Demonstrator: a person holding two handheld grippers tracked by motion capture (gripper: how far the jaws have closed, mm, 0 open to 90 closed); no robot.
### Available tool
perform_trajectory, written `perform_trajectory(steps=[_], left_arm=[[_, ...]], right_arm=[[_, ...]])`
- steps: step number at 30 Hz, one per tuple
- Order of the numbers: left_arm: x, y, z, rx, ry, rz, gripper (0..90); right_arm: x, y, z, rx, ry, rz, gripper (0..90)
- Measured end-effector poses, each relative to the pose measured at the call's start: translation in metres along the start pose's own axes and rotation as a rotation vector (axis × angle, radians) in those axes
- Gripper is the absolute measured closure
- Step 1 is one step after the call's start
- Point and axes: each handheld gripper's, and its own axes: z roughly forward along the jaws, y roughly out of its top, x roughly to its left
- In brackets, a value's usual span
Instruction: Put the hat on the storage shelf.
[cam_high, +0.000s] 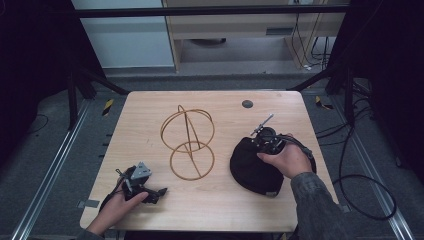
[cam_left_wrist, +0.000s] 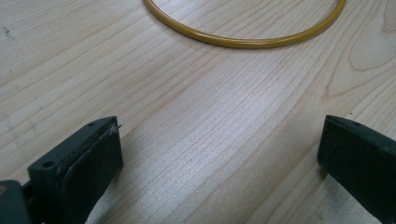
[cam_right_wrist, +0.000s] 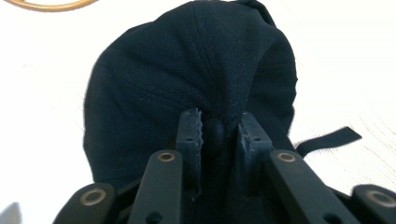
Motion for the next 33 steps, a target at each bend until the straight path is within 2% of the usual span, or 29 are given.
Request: perform_trajectory(steps=[3, 6, 10, 13, 22, 25, 30, 33], left_arm=[[0.000, 0.000, 0.000, 0.000, -0.001, 0.000, 0.0], [0.000, 0.000, 0.000, 0.000, 0.001, -0.001, 0.0], [0.000, 0.000, 0.000, 0.000, 0.000, -0.001, 0.0], [0.000, 0.000, 0.000, 0.000, 0.000, 0.001, 0.0], [0.000, 0.000, 0.000, 0.000, 0.000, 0.000, 0.0], [0.000, 0.000, 0.000, 0.000, 0.000, 0.000, 0.0], [0.000, 0.000, 0.000, -0.003, 0.000, -0.003, 0.0], [0.000, 0.000, 0.000, -0.003, 0.000, -0.003, 0.0]], right_arm=[[-0.001, -0.001, -0.007, -0.011, -0.011, 0.009, 75.9], [-0.003, -0.005, -0.021, -0.070, -0.025, 0.031, 76.0], [-0.004, -0.012, -0.038, -0.141, -0.006, 0.044, 76.3], [-0.004, -0.015, -0.049, -0.172, 0.004, 0.043, 76.3], [-0.004, -0.021, -0.076, -0.281, -0.004, 0.061, 76.6], [-0.009, -0.018, -0.090, -0.344, -0.027, 0.075, 77.0], [-0.014, -0.012, -0.110, -0.397, -0.062, 0.081, 77.3], [-0.014, -0.010, -0.118, -0.413, -0.066, 0.080, 77.4]])
